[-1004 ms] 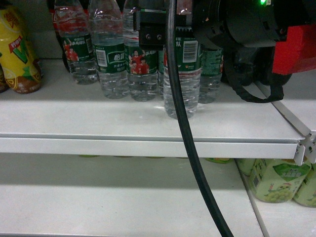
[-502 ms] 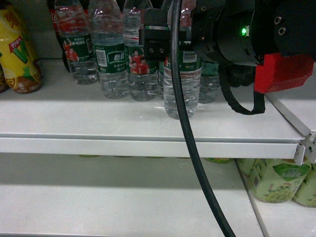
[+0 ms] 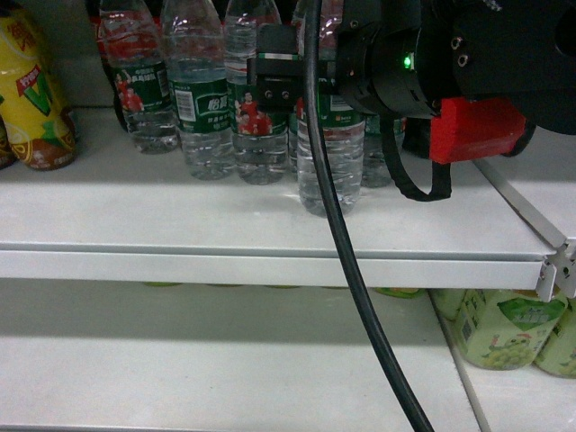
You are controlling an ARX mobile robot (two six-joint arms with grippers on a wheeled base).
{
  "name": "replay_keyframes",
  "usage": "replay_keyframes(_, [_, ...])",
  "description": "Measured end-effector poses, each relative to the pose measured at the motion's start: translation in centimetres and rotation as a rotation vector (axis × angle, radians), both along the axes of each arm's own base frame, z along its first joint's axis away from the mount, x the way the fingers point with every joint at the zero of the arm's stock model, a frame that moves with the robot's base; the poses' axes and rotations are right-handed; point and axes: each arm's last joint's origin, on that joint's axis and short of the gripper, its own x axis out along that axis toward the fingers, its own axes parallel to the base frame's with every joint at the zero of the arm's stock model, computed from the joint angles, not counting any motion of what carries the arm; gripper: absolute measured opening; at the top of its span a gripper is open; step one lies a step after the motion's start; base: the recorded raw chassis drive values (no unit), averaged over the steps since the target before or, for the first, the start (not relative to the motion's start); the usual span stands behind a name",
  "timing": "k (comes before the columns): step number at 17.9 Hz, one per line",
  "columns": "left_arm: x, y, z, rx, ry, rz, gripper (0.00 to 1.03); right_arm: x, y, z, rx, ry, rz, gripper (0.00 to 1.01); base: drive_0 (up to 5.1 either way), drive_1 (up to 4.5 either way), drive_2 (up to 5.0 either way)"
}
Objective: Move water from second to third shelf
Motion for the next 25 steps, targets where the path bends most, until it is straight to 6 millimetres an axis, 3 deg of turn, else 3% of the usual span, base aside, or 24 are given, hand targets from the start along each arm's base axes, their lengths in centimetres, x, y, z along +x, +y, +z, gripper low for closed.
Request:
replay_keyframes(1, [0.0, 0.0, 0.0, 0.000, 0.000, 0.000, 0.98, 0.2, 0.1, 0.0, -0.003, 0.003, -0.006, 0.97, 0.0, 0.00, 0.0])
replay_keyframes(4, [0.0, 0.0, 0.0, 0.000, 0.000, 0.000, 0.98, 0.4, 0.2, 0.1, 0.004, 0.003, -0.010, 0.68, 0.0, 0.00, 0.0])
replay_keyframes(7, [0.0, 0.0, 0.0, 0.000, 0.000, 0.000, 0.98, 0.4, 0.2, 0.1, 0.004, 0.003, -0.011, 0.47, 0.0, 0.00, 0.0])
replay_keyframes(15, [0.0, 0.0, 0.0, 0.000, 0.000, 0.000, 0.98, -1.0, -0.9, 0.1, 0.038, -0.012, -0.003, 0.45, 0.0, 0.00, 0.0])
replay_keyframes(19, [0.0, 0.0, 0.0, 0.000, 0.000, 0.000, 0.98, -3.3, -2.1, -0.2, 0.043, -0.021, 0.001, 0.44, 0.0, 0.00, 0.0])
replay_keyframes(25, [0.0, 0.0, 0.0, 0.000, 0.000, 0.000, 0.98, -8.4, -5.0, -0.3, 0.014, -0.010, 0.006, 0.44, 0.0, 0.00, 0.0])
